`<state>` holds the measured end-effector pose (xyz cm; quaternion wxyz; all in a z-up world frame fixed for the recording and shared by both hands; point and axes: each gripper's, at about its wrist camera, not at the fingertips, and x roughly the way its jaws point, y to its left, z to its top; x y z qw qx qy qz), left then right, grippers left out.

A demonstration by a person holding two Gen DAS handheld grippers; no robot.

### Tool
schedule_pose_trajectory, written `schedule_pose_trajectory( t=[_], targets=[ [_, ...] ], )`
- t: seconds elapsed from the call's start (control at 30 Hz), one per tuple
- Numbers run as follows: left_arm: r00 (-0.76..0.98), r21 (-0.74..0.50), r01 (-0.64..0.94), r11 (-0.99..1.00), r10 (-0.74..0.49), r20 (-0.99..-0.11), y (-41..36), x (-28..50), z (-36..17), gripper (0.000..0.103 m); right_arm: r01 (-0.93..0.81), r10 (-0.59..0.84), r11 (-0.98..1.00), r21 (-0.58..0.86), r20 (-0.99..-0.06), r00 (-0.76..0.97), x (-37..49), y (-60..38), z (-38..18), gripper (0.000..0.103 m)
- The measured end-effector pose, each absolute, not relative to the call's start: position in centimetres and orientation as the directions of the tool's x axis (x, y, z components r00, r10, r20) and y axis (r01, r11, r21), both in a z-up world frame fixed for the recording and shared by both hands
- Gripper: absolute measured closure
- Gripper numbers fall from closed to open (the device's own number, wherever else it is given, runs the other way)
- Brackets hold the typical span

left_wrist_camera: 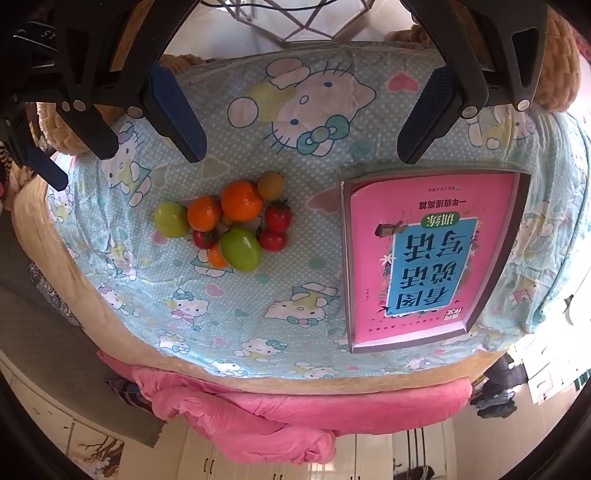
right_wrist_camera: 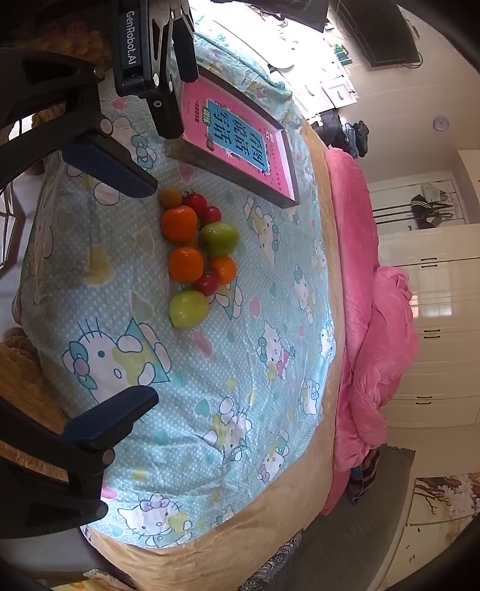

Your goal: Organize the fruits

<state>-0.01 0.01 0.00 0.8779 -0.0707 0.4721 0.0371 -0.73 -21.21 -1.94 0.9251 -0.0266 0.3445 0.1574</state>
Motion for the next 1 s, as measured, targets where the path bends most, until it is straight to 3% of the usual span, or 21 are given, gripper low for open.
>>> schedule_pose_trajectory(
  t=[1.0],
  targets=[
    [0.554,-0.101,-0.121,0.987,-0.017,-0.832,-0.57,0.04,-0.24,0.0,-0.308,0.269,0.95,0.054,-0.646,0.714,-0.73,-21.29,-1.93,0.001]
  ],
)
